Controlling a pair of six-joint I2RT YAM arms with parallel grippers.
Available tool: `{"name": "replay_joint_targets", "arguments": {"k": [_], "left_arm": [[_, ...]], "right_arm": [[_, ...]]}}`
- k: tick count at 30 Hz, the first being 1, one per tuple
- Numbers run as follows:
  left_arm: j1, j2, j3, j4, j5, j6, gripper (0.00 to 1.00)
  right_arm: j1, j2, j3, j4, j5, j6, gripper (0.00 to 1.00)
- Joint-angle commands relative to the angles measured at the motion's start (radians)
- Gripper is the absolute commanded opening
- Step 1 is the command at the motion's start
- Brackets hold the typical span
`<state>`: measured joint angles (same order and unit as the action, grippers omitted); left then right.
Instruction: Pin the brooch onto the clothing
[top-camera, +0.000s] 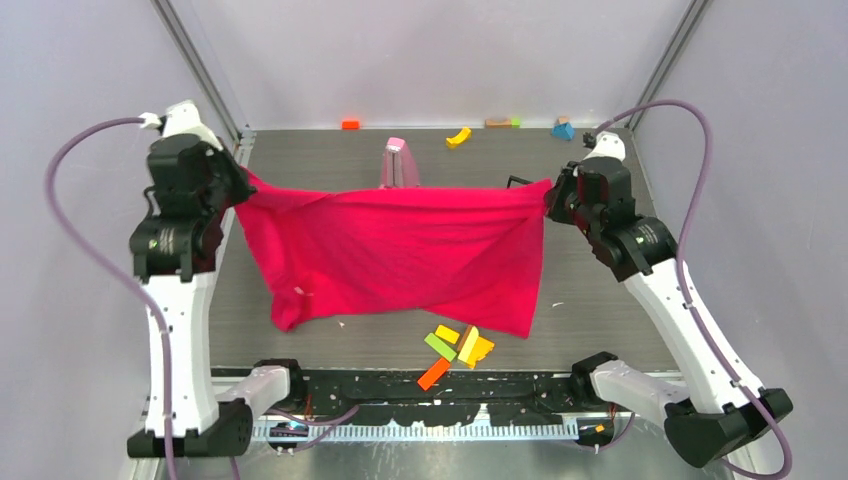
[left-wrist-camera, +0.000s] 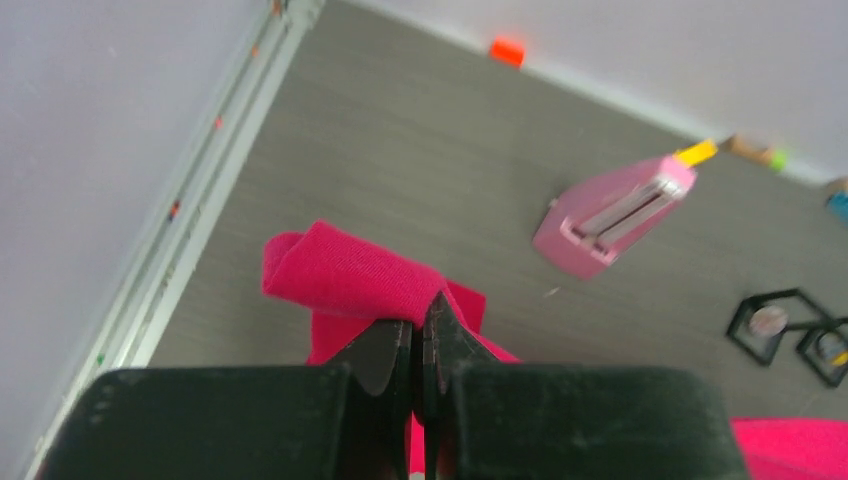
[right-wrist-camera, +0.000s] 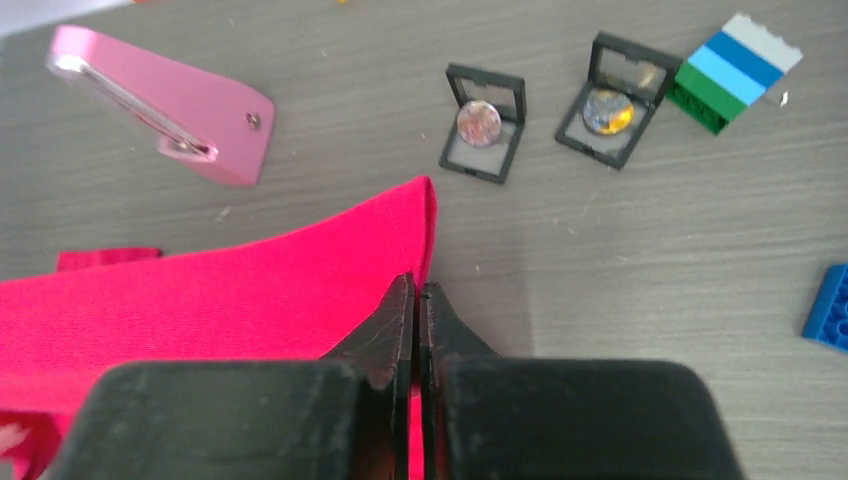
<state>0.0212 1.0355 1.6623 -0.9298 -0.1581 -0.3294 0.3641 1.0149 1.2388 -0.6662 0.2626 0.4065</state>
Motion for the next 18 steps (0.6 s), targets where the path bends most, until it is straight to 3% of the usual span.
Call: {"name": "replay_joint_targets", "arguments": {"k": [1, 8, 18], "left_arm": [[0.007, -0.012, -0.027, 0.074, 0.009, 0.010, 0.00], [0.007, -0.043, 0.093, 0.074, -0.056, 0.059, 0.00], [0.005, -0.044, 0.525, 0.007, -0.006, 0.174, 0.00]], "right_arm": [[-0.005, -0.034, 0.016, 0.027, 0.031, 0.013, 0.01], [-0.005, -0.082, 0.148, -0.020, -0.070, -0.028, 0.01], [-0.005, -0.162, 0.409, -0.103, -0.237, -0.109, 0.01]]}}
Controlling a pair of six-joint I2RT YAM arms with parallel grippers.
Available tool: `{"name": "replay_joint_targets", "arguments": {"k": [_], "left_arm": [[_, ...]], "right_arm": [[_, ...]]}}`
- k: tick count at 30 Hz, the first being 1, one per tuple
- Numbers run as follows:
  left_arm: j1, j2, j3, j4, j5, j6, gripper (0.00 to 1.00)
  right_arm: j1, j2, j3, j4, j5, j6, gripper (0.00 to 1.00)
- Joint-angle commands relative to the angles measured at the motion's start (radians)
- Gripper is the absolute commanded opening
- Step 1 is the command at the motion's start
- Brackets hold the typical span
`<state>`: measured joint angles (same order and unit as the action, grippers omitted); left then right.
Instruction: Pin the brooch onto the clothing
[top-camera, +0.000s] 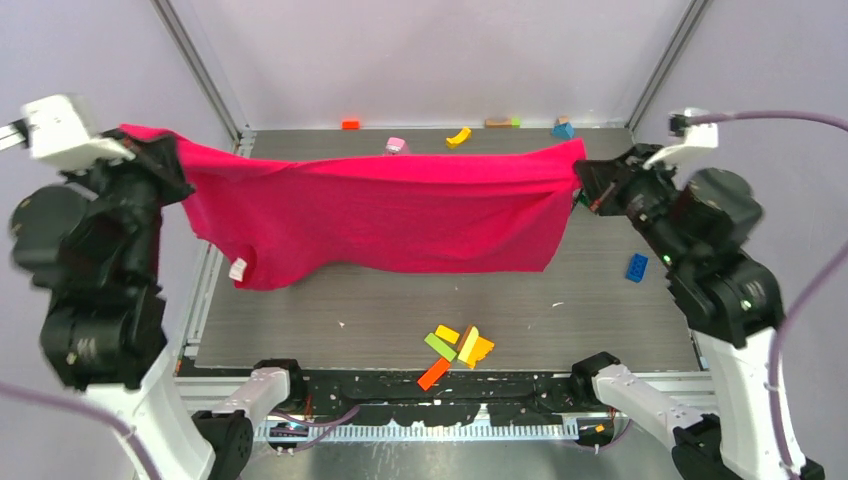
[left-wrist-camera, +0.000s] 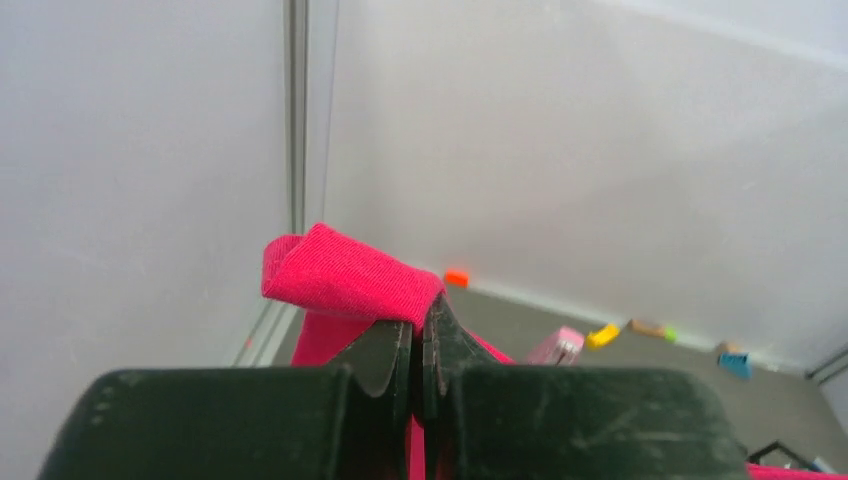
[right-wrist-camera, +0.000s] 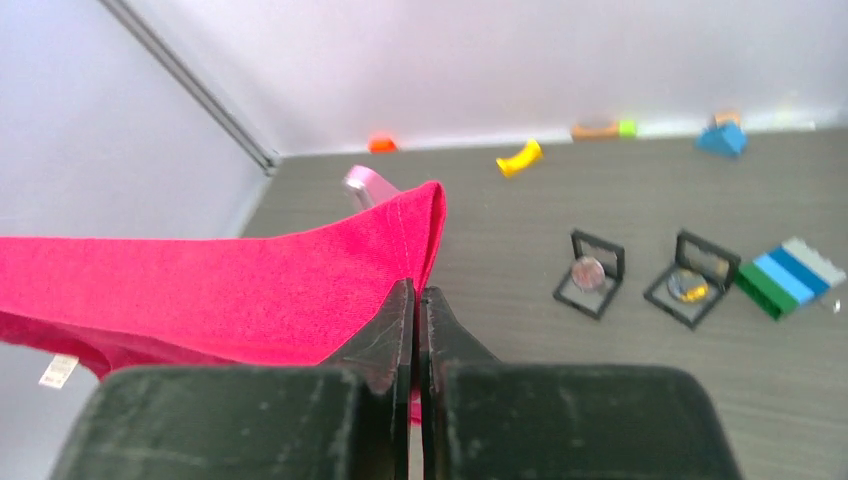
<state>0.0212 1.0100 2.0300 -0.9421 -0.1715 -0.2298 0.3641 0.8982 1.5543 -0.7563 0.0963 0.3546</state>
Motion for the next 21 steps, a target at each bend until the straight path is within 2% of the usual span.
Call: {"name": "replay_joint_targets", "arguments": {"k": [1, 5, 13, 17, 21], "left_arm": [[0.003, -0.018, 0.198, 0.013, 0.014, 0.082, 0.00], [-0.011, -0.004, 0.322, 0.003, 0.014, 0.111, 0.00], [-0.044, 0.043, 0.486, 0.015, 0.047, 0.102, 0.00], [-0.044, 0.074, 0.446, 0.045, 0.054, 0.112, 0.00], [-0.044, 0.125, 0.303, 0.104, 0.011, 0.130, 0.00]], "right_arm": [[-0.005, -0.060, 0.119, -0.011, -0.098, -0.067, 0.01], [-0.005, -0.096, 0.179, -0.009, -0.140, -0.124, 0.01], [-0.005, -0.100, 0.309, -0.052, -0.069, -0.135, 0.01], [-0.005, -0.097, 0.250, -0.015, 0.008, -0.123, 0.01], [-0.005, -0.071, 0.108, 0.063, 0.091, -0.126, 0.01]]}}
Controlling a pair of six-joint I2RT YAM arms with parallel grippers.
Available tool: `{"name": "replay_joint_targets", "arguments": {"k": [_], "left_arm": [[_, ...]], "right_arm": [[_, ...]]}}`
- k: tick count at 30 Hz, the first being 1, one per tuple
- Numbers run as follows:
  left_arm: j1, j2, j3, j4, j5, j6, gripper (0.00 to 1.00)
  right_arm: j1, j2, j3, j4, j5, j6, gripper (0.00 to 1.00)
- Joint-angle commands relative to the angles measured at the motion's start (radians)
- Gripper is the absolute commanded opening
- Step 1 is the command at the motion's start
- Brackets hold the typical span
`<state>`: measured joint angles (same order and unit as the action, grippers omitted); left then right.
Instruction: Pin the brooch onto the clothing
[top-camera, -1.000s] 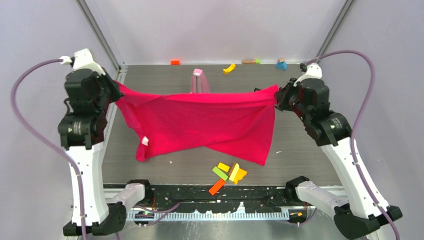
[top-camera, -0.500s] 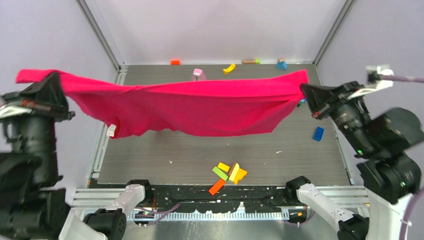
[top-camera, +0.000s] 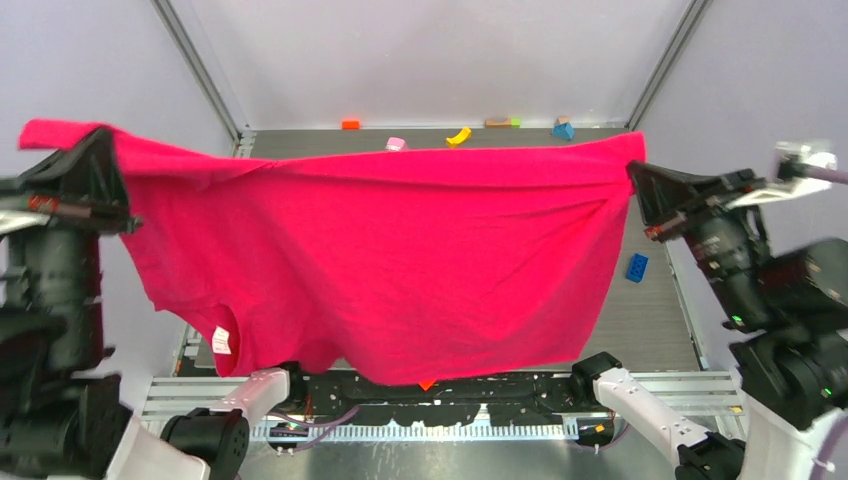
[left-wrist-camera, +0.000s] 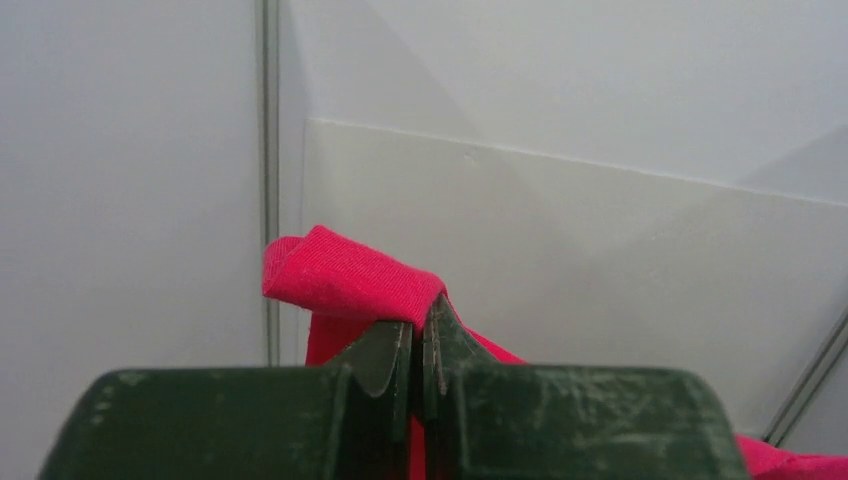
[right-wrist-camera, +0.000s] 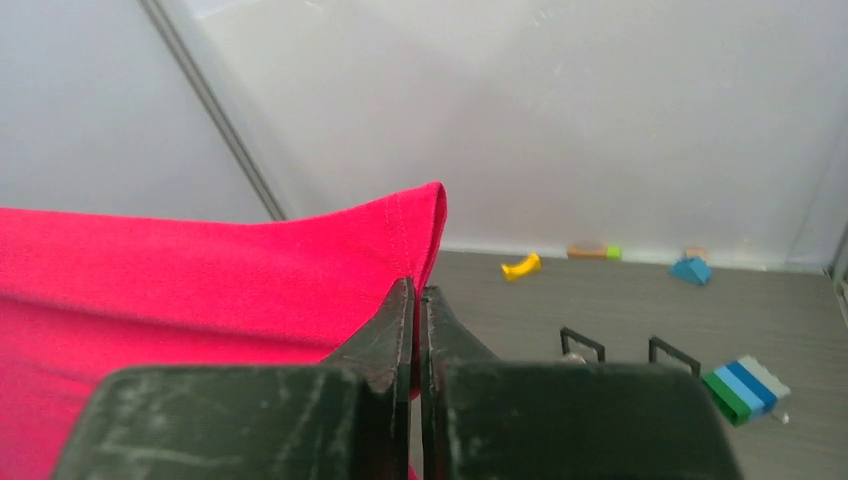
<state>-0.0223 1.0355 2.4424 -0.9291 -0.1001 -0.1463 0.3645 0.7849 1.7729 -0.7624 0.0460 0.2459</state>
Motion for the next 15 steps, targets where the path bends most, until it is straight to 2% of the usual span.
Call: {"name": "replay_joint_targets", "arguments": {"k": [1, 6, 9, 11, 12, 13, 14, 15], "left_arm": [[-0.001, 0.117, -0.154, 0.104, -0.072, 0.057, 0.00], [0.002, 0.301, -0.401, 0.254, -0.209, 0.137, 0.00], [0.017, 0.487, -0.496, 0.337, -0.259, 0.143, 0.00], [0.040, 0.665, -0.471, 0.334, -0.276, 0.143, 0.03], [0.047, 0.738, -0.439, 0.323, -0.286, 0.143, 0.14], [0.046, 0.814, -0.386, 0.285, -0.285, 0.143, 0.33], [0.045, 0.873, -0.328, 0.237, -0.272, 0.143, 0.56], [0.045, 0.925, -0.277, 0.199, -0.261, 0.143, 0.73]], "right_arm": [[-0.006, 0.058, -0.178, 0.118, 0.163, -0.020, 0.01], [-0.006, 0.181, -0.438, 0.423, 0.239, -0.012, 0.01], [-0.005, 0.364, -0.561, 0.604, 0.268, -0.004, 0.01], [-0.007, 0.514, -0.558, 0.689, 0.262, -0.002, 0.01], [-0.008, 0.618, -0.543, 0.708, 0.233, -0.001, 0.16], [-0.009, 0.668, -0.495, 0.706, 0.215, -0.001, 0.29], [-0.010, 0.767, -0.463, 0.683, 0.180, -0.005, 0.56], [-0.010, 0.813, -0.398, 0.666, 0.171, -0.005, 0.65]]}}
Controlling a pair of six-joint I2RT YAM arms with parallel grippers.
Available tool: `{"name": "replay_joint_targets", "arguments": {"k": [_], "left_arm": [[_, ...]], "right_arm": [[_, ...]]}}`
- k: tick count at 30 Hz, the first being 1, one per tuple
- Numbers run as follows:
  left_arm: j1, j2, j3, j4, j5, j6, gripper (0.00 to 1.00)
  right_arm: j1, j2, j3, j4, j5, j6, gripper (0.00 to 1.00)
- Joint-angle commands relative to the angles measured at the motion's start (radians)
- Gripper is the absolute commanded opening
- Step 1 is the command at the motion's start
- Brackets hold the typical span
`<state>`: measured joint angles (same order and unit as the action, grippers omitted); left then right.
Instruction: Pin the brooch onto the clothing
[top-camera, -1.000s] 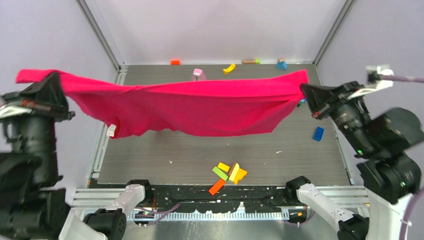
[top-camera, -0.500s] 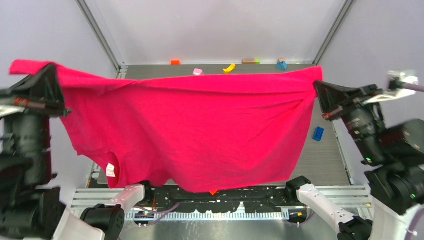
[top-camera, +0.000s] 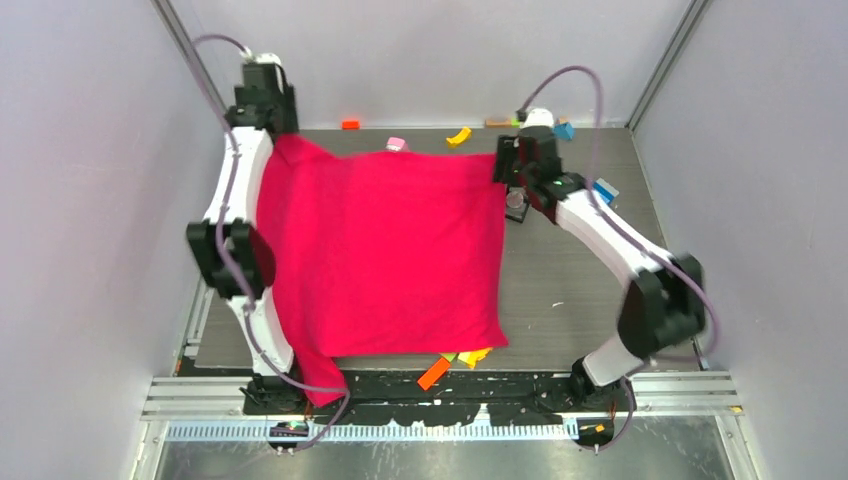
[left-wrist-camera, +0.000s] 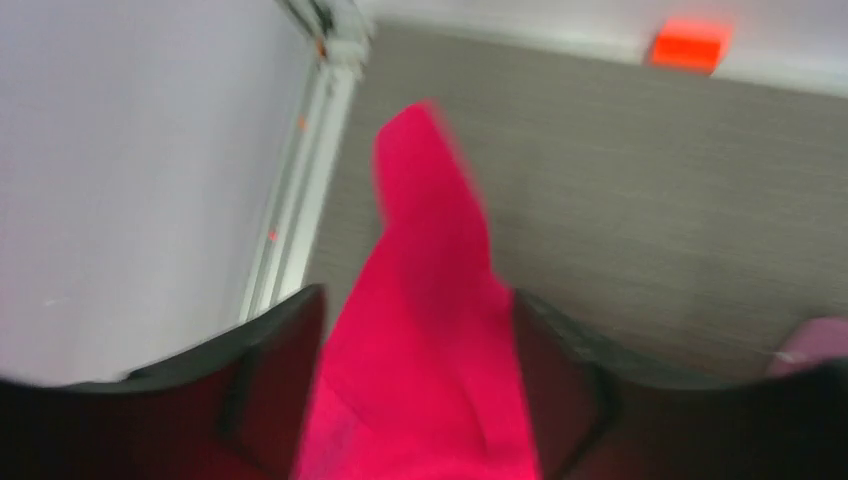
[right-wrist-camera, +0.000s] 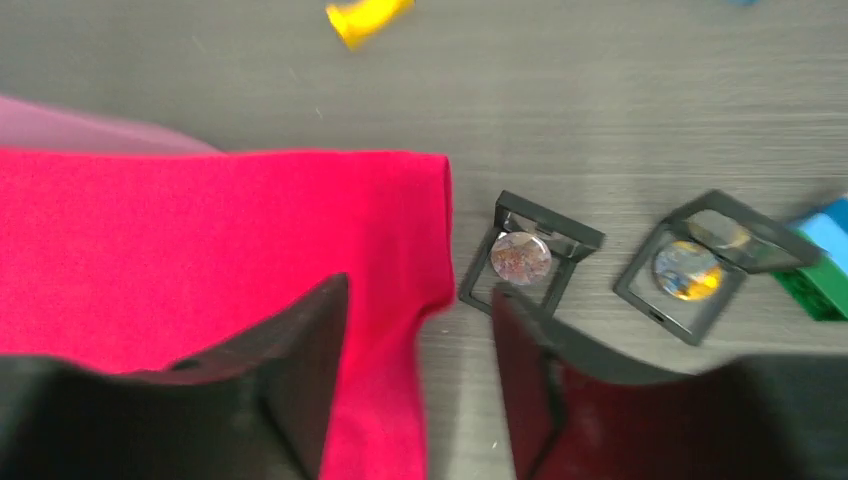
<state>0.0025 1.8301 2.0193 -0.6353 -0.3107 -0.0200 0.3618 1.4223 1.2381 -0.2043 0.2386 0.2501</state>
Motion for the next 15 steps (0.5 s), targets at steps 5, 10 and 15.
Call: {"name": "replay_joint_targets", "arguments": {"k": [5, 10, 15], "left_arm": [[0.009, 0.171, 0.193, -0.178, 0.027, -0.003, 0.90], [0.010, -0.024, -0.073, -0.136, 0.120, -0.094, 0.99], [0.010, -0.274, -0.399, -0.103, 0.264, -0.215, 1.00]], "right_arm": [[-0.007, 0.324, 0.268, -0.011, -0.065, -0.029, 0.83], [-0.007, 0.238, 0.202, -0.060, -0.134, -0.014, 0.83], [-0.007, 0.071, 0.044, -0.130, -0.171, 0.044, 0.83]]}}
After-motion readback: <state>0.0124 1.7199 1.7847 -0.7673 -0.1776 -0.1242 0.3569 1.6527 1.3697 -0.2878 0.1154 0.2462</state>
